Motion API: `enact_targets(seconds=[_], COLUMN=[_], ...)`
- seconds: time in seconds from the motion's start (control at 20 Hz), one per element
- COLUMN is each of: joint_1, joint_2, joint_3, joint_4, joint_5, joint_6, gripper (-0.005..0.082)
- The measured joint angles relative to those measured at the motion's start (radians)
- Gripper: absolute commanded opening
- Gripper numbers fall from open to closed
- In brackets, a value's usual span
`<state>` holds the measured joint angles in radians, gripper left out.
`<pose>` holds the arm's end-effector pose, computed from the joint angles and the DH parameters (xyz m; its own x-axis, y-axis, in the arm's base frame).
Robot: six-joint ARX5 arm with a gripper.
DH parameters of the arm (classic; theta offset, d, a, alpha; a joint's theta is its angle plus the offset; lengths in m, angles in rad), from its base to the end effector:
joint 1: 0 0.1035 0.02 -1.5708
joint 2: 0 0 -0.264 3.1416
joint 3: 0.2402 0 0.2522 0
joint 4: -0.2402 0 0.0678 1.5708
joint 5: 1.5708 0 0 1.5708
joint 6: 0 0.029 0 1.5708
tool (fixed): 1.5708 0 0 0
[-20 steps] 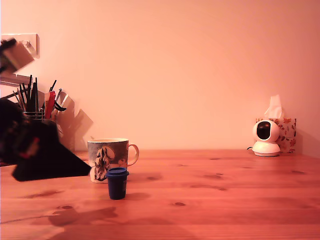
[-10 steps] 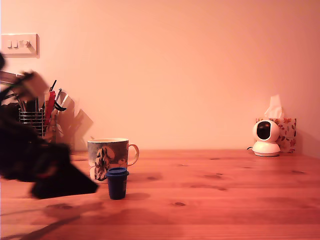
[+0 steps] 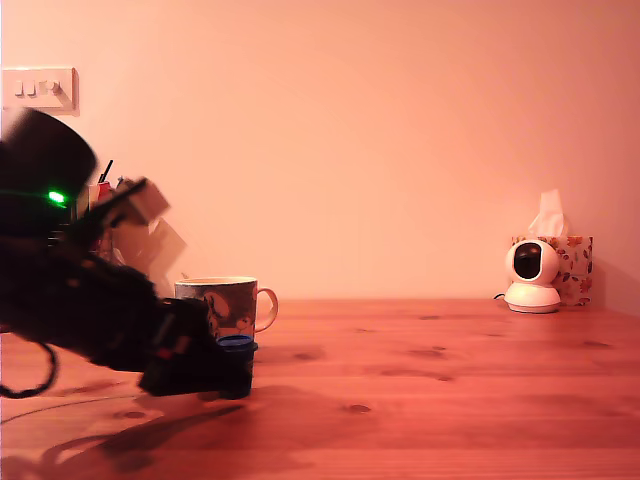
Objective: Pick up the coffee capsules on the table and drop them inside the coffee cup
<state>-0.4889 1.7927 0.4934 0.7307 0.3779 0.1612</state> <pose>0.2434 -0.1416 0.0901 0.5182 -0.6936 -0.5005 0.7781 0.6252 -0.0609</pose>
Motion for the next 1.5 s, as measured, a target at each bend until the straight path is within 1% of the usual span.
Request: enact_targets(seconds=[0.2, 0.25, 0.35, 0.4, 0.55, 0.6, 0.7, 0.85, 0.9, 1.1, 1.5], joint_1=[0.000, 0.000, 0.000, 0.000, 0.000, 0.000, 0.000, 0.000, 0.000, 0.000, 0.000], joint_2=[0.005, 0.007, 0.015, 0.018, 0.018, 0.018, 0.018, 0.018, 0.018, 0.018, 0.018], joint_3=[0.015, 0.015, 0.015, 0.015, 0.030, 0.040, 0.060, 0.064, 0.064, 0.064, 0.067], joint_4=[-0.002, -0.001, -0.003, -0.005, -0.005, -0.005, -0.005, -0.006, -0.006, -0.009, -0.019], joint_5=[0.000, 0.001, 0.003, 0.003, 0.007, 0.007, 0.007, 0.016, 0.019, 0.030, 0.032], joint_6=[0.000, 0.000, 0.002, 0.010, 0.015, 0.016, 0.019, 0.019, 0.019, 0.019, 0.019], gripper=[0.0515, 0.0502, 0.0436, 0.0423, 0.0422, 0.0406, 0.0333, 0.0180, 0.0156, 0.0147, 0.0147])
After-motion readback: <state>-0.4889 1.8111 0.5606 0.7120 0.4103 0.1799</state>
